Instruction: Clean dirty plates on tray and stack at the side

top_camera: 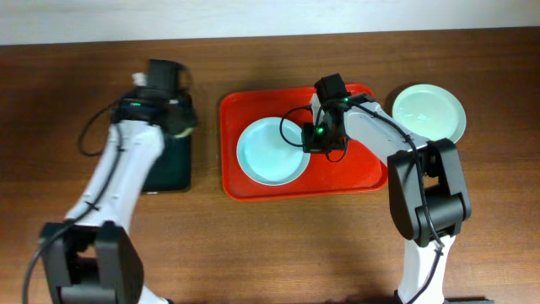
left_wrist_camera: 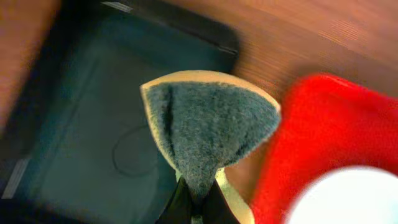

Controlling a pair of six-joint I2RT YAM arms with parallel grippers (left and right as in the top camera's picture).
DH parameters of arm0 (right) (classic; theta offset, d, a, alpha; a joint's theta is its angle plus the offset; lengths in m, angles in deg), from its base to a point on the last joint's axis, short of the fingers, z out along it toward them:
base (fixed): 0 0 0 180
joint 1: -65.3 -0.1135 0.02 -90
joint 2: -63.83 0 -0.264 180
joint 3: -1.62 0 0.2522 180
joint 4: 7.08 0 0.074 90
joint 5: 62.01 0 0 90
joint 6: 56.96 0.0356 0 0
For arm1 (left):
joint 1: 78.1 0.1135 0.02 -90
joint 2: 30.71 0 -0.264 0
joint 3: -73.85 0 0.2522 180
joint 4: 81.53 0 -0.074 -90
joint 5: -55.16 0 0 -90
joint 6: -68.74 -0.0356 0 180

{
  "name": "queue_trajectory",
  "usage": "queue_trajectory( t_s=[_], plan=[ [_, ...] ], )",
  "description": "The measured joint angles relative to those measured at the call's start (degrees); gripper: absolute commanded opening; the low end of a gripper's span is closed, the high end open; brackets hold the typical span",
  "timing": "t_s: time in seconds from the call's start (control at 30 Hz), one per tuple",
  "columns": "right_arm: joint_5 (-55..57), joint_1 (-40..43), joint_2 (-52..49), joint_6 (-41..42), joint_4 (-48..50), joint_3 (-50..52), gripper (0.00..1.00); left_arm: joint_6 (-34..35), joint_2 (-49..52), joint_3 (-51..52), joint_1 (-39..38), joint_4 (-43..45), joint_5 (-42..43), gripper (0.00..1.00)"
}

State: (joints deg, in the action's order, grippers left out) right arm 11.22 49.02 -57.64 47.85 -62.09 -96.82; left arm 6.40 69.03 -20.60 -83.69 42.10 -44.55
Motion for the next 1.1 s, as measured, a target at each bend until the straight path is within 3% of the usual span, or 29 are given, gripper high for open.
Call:
queue_trajectory(
  t_s=[0.13,0.23,0.27,0.33,0.4,0.6,0.7,0.8,0.87,1.0,1.1],
  plan=[
    [0.3,0.0,0.0,0.0,0.6,0.0,0.04,0.0,4.9,0.3,9.6,0.5,2.3,0.00],
    [0.7,0.0,0.0,-0.3,1.1,0.0,0.04,0.1,11.4,0.6,11.0,1.3,3.0,0.11],
    [0.7,0.0,0.0,-0.4,1.1,0.0,0.04,0.0,13.5,0.7,11.0,1.8,3.3,0.28],
    [1.0,0.0,0.0,-0.5,0.8,-0.1,0.04,-0.1,15.0,1.0,11.0,2.2,3.5,0.75],
    [3.4,-0.3,0.3,-1.7,-0.9,-0.8,0.04,-0.2,14.9,1.0,11.4,2.8,3.5,0.99],
    [30.1,-7.7,4.0,-4.7,-17.5,-13.7,0.04,0.0,11.0,0.5,11.8,1.6,7.3,0.99],
    [53.9,-15.1,5.5,-5.2,-25.0,-22.6,0.04,0.0,9.6,-0.1,11.8,1.7,9.4,0.99],
    [79.3,-23.1,6.1,-6.6,-27.3,-23.9,0.04,0.0,9.6,-0.1,11.8,1.6,10.0,0.99],
    [89.3,-26.8,6.1,-8.8,-26.7,-23.9,0.04,0.0,9.6,-0.1,11.8,1.6,10.1,0.99],
    [101.3,-33.3,6.1,-12.9,-24.6,-23.9,0.04,0.0,9.6,-0.1,11.8,1.6,10.4,0.99],
    [98.6,-33.1,6.1,-13.7,-24.5,-23.9,0.04,0.0,9.6,-0.1,11.8,1.6,10.4,0.99]
  ],
)
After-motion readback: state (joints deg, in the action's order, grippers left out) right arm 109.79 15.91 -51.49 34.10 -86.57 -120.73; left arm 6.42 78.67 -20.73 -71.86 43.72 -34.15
